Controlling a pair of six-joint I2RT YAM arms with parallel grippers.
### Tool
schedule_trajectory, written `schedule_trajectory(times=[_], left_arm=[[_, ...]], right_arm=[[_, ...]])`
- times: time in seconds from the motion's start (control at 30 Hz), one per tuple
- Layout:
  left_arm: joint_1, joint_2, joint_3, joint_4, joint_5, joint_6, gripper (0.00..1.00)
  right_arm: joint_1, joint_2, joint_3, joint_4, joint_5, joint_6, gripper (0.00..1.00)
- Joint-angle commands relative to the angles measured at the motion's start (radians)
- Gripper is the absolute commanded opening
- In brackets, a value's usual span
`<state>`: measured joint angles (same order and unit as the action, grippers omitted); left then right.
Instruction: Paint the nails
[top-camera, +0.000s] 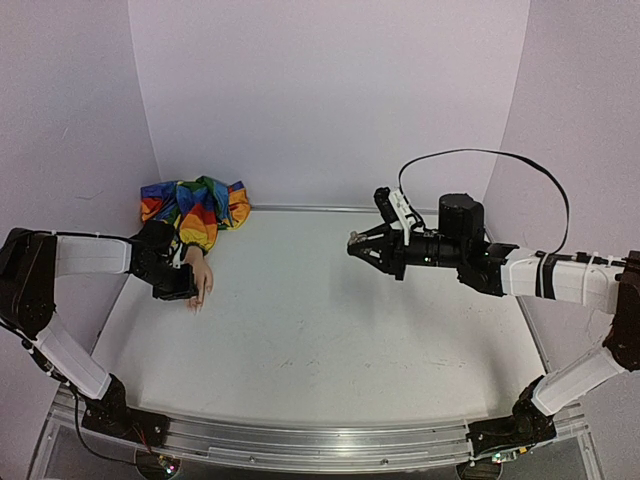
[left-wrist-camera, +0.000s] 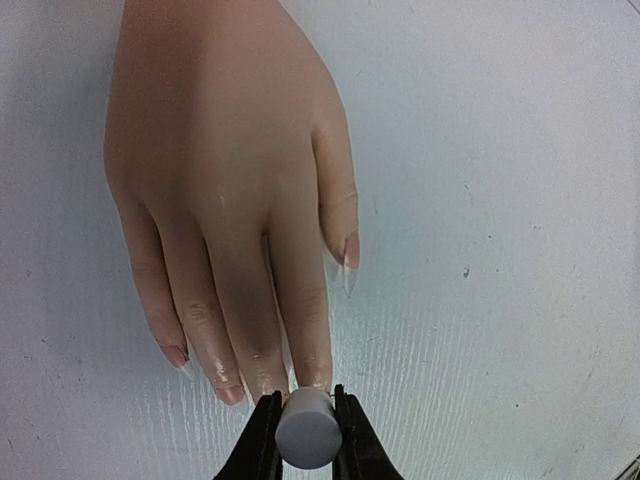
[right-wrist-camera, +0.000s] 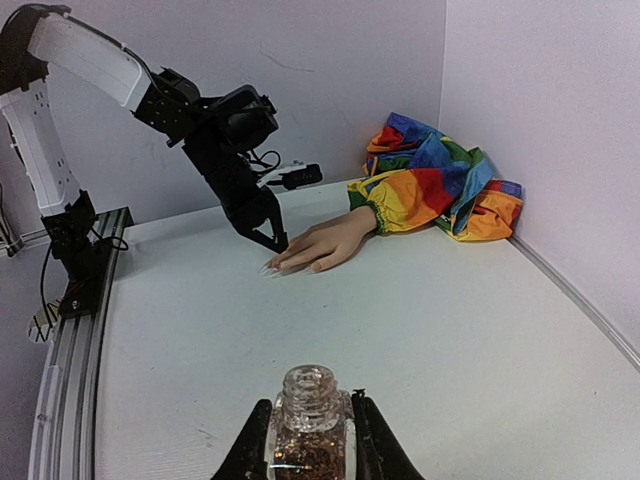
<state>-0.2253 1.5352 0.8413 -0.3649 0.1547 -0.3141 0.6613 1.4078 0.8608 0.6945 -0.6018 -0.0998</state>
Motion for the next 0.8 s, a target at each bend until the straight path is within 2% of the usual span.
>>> schedule_trajectory(times=[0.0,0.4,0.77], left_arm=[[0.005,-0.022,-0.019,0.018,0.012,-0.006,0.0],[0.005,-0.093,-0.015,0.012,0.034,-0.017,0.0],[0.006,-0.038,0.041,0.015,-0.001,-0.004,0.0]], right_arm=[[-0.006,-0.024,0.014,0.056,-0.027,0.014,0.0],[-0.006,-0.027,0.014,0.056,-0.03,0.014,0.0],[-0.006,-0.03,0.012,0.056,-0.026,0.013,0.0]])
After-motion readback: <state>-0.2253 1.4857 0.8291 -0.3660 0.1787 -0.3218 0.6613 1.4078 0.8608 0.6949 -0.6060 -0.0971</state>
